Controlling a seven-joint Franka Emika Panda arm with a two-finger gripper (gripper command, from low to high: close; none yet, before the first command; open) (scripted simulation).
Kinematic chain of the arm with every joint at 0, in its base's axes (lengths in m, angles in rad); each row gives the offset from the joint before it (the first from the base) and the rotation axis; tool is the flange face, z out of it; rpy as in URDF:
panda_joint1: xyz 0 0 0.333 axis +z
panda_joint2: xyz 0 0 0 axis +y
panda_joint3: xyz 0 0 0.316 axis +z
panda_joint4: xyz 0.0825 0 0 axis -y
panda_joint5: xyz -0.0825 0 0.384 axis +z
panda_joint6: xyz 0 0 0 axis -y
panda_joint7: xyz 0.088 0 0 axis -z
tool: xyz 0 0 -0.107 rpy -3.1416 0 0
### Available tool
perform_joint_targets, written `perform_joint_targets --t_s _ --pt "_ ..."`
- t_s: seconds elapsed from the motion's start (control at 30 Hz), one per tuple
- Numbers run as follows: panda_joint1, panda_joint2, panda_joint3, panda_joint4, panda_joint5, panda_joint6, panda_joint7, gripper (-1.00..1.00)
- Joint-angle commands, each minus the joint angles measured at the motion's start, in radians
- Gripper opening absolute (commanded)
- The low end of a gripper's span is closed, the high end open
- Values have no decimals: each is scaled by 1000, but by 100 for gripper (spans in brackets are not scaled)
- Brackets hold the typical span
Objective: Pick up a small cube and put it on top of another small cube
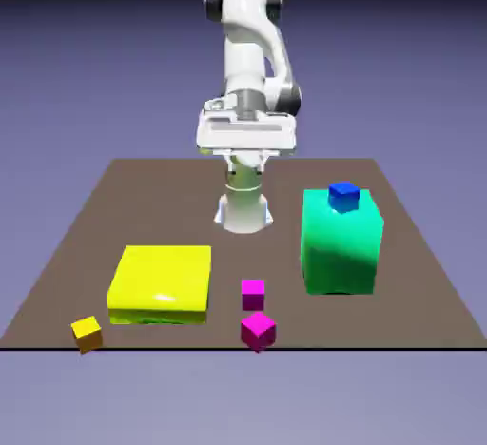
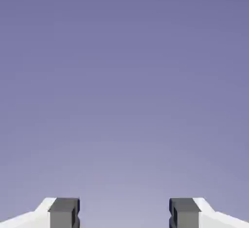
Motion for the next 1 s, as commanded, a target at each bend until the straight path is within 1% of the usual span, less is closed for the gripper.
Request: perform_joint_targets --t_s 0.0,0.97 --pt "-5 17 6 2 0 -6 44 0" --pt "-154 514 179 67 -2 -175 1305 0"
